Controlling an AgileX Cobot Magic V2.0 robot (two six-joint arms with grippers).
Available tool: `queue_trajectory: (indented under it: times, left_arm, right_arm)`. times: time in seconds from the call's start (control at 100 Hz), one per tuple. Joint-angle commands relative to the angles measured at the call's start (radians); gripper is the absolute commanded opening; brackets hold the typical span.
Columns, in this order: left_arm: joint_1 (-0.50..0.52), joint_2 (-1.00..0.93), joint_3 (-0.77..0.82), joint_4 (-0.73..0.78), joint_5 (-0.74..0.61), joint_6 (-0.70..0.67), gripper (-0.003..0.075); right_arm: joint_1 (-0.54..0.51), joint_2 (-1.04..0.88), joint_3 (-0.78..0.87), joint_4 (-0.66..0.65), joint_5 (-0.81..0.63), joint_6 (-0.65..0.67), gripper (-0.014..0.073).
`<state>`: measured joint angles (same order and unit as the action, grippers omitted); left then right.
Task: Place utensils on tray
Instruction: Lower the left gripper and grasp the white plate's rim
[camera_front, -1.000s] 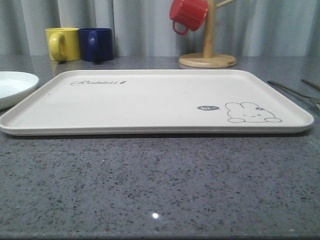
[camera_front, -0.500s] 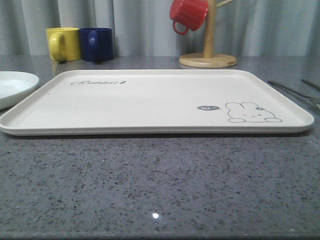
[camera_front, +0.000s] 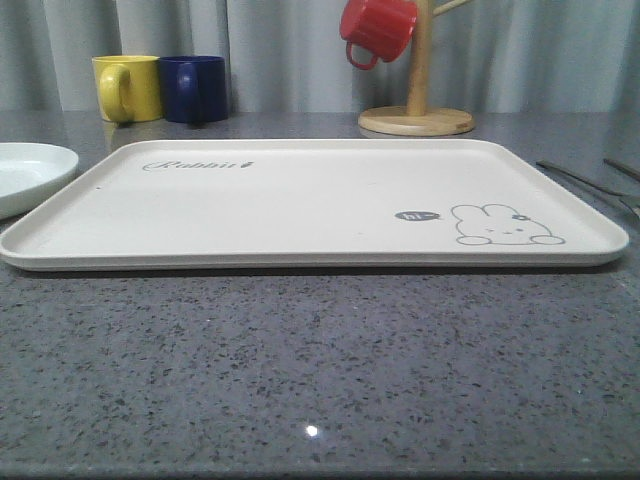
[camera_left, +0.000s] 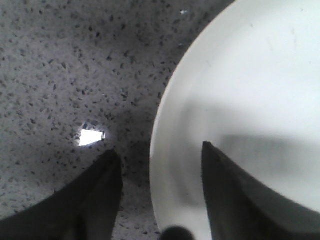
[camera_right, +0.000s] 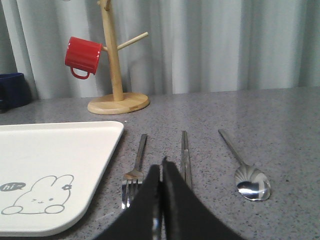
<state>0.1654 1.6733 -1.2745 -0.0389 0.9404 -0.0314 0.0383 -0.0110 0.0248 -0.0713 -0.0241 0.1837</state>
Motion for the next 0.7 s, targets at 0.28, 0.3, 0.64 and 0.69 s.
queue_trajectory:
  times: [0.28, 0.3, 0.64, 0.69]
  left_arm:
    - [0.005, -0.031, -0.032, -0.009, -0.027, 0.016, -0.0019]
    - [0.006, -0.031, -0.032, -0.009, -0.027, 0.016, -0.0019]
    - [0.091, -0.182, -0.032, -0.101, -0.029, 0.067, -0.0019]
    - [0.11, -0.214, -0.032, -0.158, -0.029, 0.104, -0.0019]
  right_arm:
    - [-0.005, -0.018, 0.003, 0.0, -0.08, -0.006, -0.0069]
    - [-0.005, -0.018, 0.003, 0.0, -0.08, -0.006, -0.0069]
    - [-0.005, -0.018, 0.003, 0.0, -0.08, -0.006, -0.0069]
    - [-0.005, -0.018, 0.003, 0.0, -0.08, -0.006, -0.0069]
